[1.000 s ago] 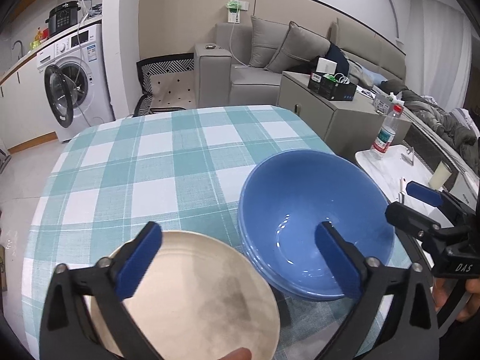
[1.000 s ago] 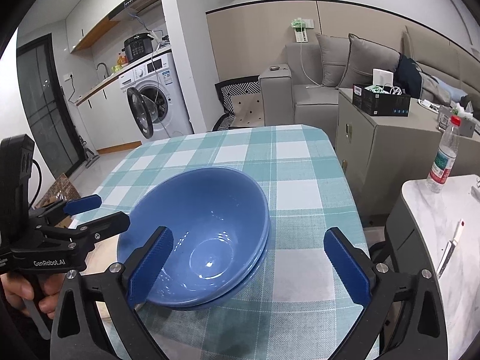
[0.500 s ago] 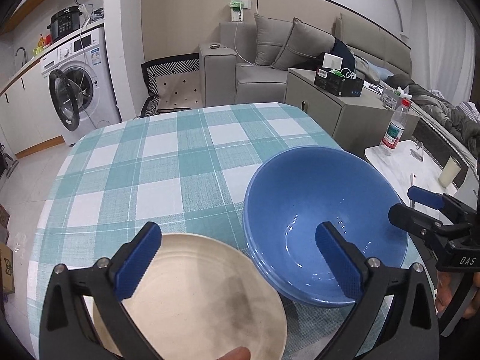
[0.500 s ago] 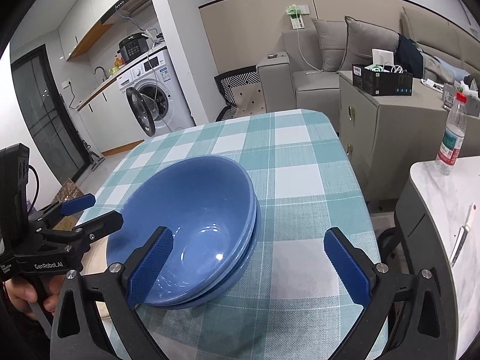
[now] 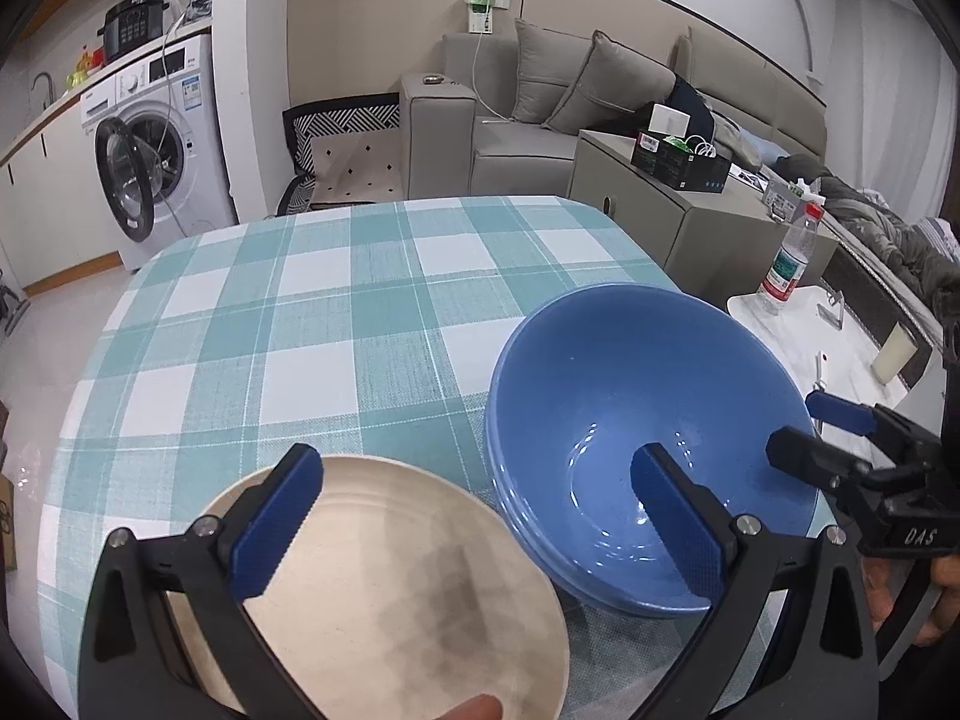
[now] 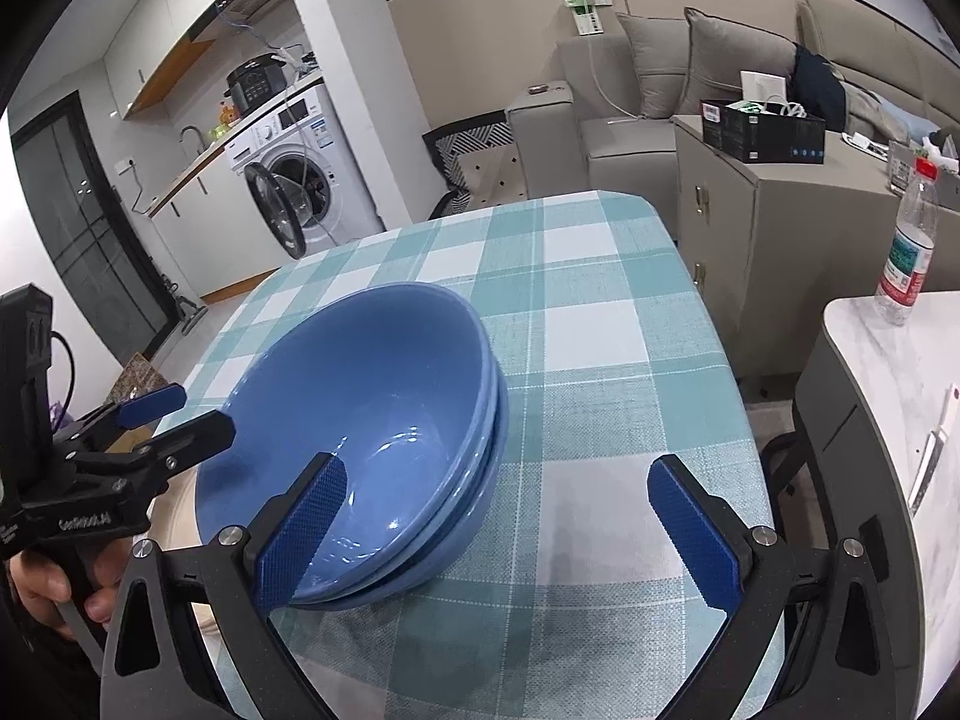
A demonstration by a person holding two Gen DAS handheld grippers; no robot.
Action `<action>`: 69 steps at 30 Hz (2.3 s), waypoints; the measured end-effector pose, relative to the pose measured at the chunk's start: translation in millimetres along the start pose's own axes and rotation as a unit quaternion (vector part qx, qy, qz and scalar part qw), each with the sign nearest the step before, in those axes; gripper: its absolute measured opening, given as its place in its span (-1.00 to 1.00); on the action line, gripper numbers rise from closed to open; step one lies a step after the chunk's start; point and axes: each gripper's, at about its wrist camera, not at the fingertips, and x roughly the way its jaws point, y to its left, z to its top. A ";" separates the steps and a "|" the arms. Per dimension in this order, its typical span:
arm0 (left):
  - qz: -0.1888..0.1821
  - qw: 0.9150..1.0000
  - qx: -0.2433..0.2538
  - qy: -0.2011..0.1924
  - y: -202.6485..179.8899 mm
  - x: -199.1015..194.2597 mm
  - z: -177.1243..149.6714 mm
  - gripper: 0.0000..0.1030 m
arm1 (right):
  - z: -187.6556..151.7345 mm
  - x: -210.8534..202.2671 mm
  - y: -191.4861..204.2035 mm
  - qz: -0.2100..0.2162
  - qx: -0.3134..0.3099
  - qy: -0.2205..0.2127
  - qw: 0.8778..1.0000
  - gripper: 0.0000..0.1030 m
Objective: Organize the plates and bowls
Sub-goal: 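Move both tools back from the stacked bowls beside the cream plates, then close the left tool on the bowl stack rim while the right tool grips the opposite rim, then lift the blue bowl stack with both tools and carry it over the cream plates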
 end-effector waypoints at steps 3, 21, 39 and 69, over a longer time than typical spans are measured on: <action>-0.004 1.000 -0.005 0.005 0.2 4.1 -0.6 1.00 | -1.1 4.6 0.7 0.001 -0.003 0.007 1.000 0.99; -0.047 0.998 -0.014 0.045 -6.0 23.2 -5.1 0.93 | -9.2 30.2 1.4 0.064 0.041 0.047 0.996 0.98; -0.076 0.995 0.009 0.065 -18.4 23.5 -7.6 0.03 | -6.4 19.1 5.9 0.069 0.026 0.029 0.997 0.02; -0.061 0.995 0.028 0.068 -26.2 22.3 -13.7 -0.10 | -4.8 14.1 7.7 0.045 0.017 0.027 0.998 0.00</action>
